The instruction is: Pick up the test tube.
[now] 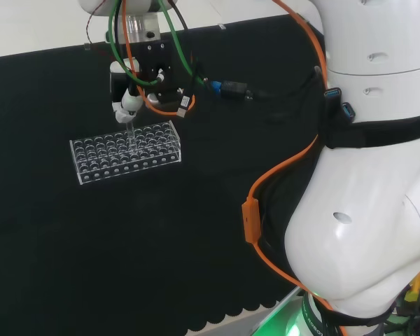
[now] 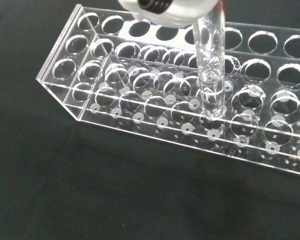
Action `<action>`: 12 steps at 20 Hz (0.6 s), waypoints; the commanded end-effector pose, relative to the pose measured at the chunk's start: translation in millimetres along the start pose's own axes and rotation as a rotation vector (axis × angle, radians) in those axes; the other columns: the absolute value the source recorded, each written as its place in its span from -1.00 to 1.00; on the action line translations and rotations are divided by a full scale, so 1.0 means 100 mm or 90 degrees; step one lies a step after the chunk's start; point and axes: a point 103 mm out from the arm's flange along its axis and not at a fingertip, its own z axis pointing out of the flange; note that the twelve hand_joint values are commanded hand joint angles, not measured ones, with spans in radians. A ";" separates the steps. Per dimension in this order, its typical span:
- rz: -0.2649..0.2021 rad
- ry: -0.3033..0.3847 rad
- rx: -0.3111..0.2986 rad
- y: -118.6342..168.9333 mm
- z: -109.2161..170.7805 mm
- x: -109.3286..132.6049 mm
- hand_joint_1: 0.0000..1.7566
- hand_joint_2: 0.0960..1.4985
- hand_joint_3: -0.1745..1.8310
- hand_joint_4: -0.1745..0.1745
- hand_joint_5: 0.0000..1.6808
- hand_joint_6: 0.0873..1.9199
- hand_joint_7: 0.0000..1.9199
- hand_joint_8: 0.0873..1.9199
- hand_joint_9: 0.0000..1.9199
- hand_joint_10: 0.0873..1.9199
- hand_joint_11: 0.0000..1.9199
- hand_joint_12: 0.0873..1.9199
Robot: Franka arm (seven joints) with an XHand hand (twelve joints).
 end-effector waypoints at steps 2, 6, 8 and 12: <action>0.000 -0.005 -0.007 -0.03 -0.05 0.00 0.61 0.29 -0.84 -1.00 0.41 -0.39 0.39 -0.31 0.23 -0.59 -0.29 0.27; -0.002 -0.010 -0.010 -0.04 -0.11 0.00 0.61 0.29 -0.85 -1.00 0.42 -0.40 0.39 -0.31 0.24 -0.60 -0.29 0.27; -0.003 -0.016 -0.013 -0.07 -0.19 0.02 0.61 0.29 -0.85 -1.00 0.42 -0.40 0.39 -0.32 0.24 -0.60 -0.29 0.27; -0.005 -0.027 -0.017 -0.10 -0.29 0.04 0.61 0.29 -0.86 -1.00 0.43 -0.42 0.40 -0.34 0.25 -0.63 -0.29 0.27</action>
